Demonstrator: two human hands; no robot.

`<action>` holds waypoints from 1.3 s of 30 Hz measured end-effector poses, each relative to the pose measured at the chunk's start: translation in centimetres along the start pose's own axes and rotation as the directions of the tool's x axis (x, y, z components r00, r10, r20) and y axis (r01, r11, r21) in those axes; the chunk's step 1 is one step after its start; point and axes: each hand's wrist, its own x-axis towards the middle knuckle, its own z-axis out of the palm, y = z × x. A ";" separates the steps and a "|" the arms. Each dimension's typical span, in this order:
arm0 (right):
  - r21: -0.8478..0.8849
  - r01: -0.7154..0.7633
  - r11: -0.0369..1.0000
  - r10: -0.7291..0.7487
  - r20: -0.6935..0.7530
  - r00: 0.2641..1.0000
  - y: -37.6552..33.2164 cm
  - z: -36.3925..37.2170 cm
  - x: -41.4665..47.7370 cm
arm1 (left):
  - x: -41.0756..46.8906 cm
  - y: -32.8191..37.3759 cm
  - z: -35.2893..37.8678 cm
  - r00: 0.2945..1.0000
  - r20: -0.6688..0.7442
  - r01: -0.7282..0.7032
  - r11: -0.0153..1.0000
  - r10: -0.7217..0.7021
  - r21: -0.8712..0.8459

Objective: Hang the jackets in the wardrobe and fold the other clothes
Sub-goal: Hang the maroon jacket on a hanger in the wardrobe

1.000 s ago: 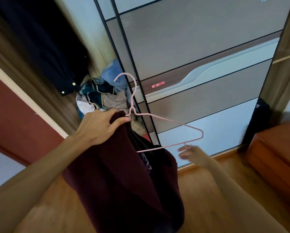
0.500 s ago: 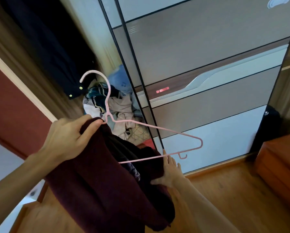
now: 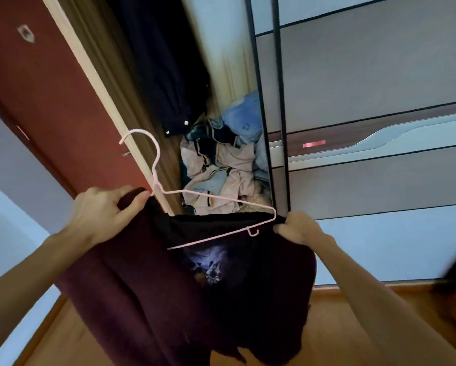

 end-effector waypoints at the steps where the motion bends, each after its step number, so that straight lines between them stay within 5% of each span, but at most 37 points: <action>1: -0.039 0.011 0.999 -0.010 0.013 1.000 -0.6 -1.9 -0.1 | -0.4 -0.6 0.5 1.000 0.006 0.024 1.000 -0.024 0.001; 7: -0.092 0.091 0.992 -0.102 -0.125 0.987 -7.4 -8.9 -3.2 | -0.9 2.0 3.6 0.998 -0.028 -0.051 0.998 0.052 0.036; 11: -0.003 0.162 0.987 -0.161 -0.144 0.976 -12.1 -9.3 -5.9 | 0.9 5.2 4.2 0.998 -0.032 0.050 0.999 -0.049 0.022; 17: 0.035 0.357 0.933 -0.332 -0.291 0.897 -17.4 -10.0 -7.9 | 3.8 9.2 4.8 0.987 -0.036 0.147 0.962 -0.160 -0.231; 21: 0.244 0.516 0.821 -0.493 -0.153 0.857 -14.9 -13.1 -8.3 | 6.4 7.8 4.0 0.950 -0.064 0.257 0.879 -0.307 -0.403; 25: 0.185 0.523 0.832 -0.420 -0.404 0.812 -8.9 -17.3 -5.4 | 8.6 6.1 3.4 0.930 -0.186 0.171 0.824 -0.316 -0.541; 27: 0.107 0.382 0.918 -0.350 -0.237 0.906 -7.9 -18.7 -4.1 | 9.9 5.7 2.9 0.927 -0.260 0.082 0.823 -0.270 -0.562; 31: -0.084 0.365 0.927 -0.372 -0.082 0.925 -8.9 -18.6 -2.9 | 13.0 5.1 1.9 0.917 -0.352 -0.041 0.835 -0.187 -0.548; 35: 0.333 0.332 0.883 -0.302 -0.138 0.943 -11.2 -17.1 -4.6 | 16.2 3.4 1.4 0.906 -0.418 -0.134 0.897 -0.061 -0.421; 39: 0.754 0.223 0.618 -0.169 -0.149 0.974 -14.5 -16.5 -7.0 | 19.8 2.6 1.3 0.924 -0.380 -0.137 0.897 -0.037 -0.420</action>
